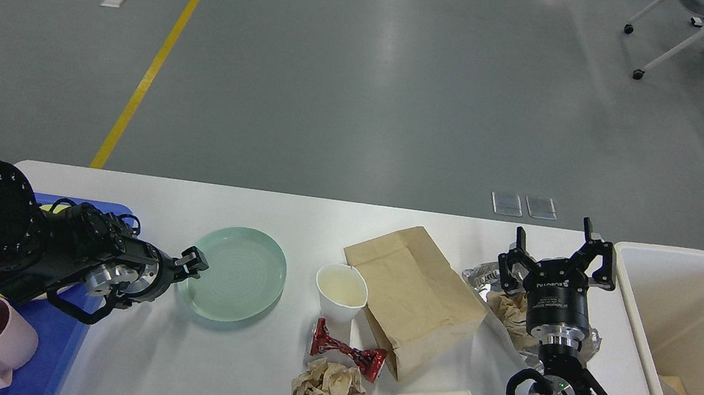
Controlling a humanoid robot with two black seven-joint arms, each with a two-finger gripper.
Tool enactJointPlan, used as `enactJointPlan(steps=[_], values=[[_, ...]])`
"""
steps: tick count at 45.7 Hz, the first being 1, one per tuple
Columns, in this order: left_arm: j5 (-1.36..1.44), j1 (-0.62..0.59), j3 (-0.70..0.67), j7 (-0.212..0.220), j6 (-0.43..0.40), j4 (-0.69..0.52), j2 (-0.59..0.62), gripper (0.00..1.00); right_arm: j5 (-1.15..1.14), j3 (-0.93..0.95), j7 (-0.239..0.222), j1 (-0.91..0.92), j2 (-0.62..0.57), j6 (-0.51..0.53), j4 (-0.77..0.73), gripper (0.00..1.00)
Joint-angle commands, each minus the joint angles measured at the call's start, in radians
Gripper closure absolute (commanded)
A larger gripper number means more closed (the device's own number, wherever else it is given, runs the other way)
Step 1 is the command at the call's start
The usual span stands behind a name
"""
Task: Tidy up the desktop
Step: 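Grip the edge of the pale green plate with the left gripper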
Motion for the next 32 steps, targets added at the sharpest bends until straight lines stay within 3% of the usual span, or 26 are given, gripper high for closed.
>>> enactJointPlan(steps=[1, 13, 21, 32], values=[[0.002, 0.000, -0.015, -0.013, -0.002, 0.002, 0.003, 0.37, 0.000, 0.000, 0.001, 0.000, 0.001, 0.000, 0.000, 0.00], [0.002, 0.032, -0.055, -0.027, -0.010, 0.030, 0.006, 0.56, 0.000, 0.000, -0.001, 0.000, 0.000, 0.000, 0.000, 0.00], [0.011, 0.065, -0.055, -0.025, -0.017, 0.057, 0.006, 0.58, 0.000, -0.001, 0.001, 0.000, 0.001, 0.000, 0.000, 0.00], [0.061, 0.066, -0.081, -0.025, -0.019, 0.065, 0.009, 0.70, 0.000, 0.000, -0.001, 0.000, 0.000, 0.001, 0.000, 0.00]])
